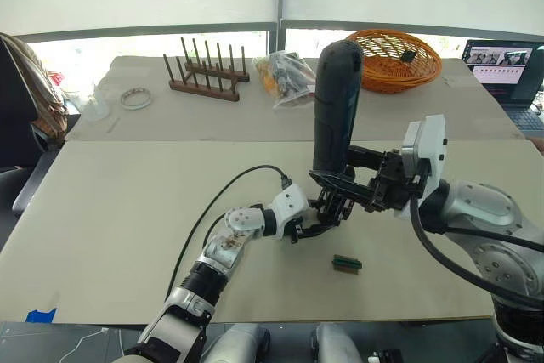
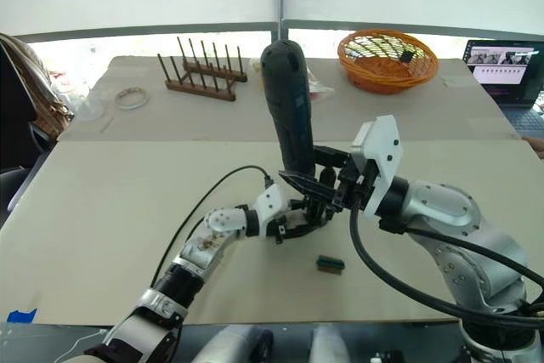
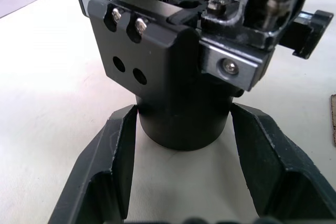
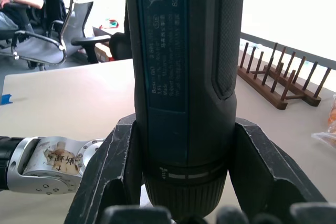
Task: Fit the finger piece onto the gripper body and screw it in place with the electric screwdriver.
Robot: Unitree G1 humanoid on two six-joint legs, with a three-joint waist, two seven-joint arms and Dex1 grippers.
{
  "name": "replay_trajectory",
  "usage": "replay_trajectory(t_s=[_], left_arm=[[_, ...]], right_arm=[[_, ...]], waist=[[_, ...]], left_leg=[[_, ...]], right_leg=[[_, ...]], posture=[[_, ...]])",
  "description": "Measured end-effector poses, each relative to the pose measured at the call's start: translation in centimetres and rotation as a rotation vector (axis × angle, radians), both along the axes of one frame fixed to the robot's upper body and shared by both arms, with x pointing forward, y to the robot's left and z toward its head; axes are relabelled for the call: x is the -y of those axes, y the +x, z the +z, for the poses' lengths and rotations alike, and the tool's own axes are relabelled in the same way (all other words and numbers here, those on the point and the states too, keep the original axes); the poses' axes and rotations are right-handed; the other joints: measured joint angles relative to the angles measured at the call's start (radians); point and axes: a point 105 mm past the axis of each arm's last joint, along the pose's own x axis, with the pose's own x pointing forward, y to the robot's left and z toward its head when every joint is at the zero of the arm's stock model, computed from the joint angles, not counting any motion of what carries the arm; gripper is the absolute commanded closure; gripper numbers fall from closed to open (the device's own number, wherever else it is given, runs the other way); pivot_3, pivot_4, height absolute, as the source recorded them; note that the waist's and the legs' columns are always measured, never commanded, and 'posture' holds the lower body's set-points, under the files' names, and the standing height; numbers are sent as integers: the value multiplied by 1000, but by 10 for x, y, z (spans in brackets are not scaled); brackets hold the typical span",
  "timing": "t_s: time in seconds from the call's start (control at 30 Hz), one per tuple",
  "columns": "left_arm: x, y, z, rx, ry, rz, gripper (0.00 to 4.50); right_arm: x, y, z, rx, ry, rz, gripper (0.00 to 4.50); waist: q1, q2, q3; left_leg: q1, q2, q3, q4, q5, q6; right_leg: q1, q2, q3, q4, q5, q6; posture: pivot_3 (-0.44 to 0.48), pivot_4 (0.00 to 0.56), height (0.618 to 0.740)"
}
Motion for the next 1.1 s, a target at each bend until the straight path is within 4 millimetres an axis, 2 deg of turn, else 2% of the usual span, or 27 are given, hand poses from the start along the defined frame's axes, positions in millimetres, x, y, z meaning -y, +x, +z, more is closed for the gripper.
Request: replay_trajectory(t_s=[0.43,0.8,1.1], left_arm=[[1,1,-1,-4,4,0,2259],[3,1,-2,-10,2,4,2259],[3,2,-3,-14,3,10,2259]], right_arm=[[1,2,-3,42,-134,71,2587],[9,14,-10,-50,-72,52,2587],[11,9,-13,-11,-82,67,2587]], waist=[[1,0,0],[7,0,0],[6,0,-1]], left_leg=[[1,0,0,0,0,0],[5,0,0,-1,0,0],[8,0,0,-1,-1,0]], right_leg=[[1,0,0,0,0,0],[2,-1,1,-1,0,0],[3,0,1,-1,0,0]], posture=[[0,150,740],[0,150,740],[0,150,740]])
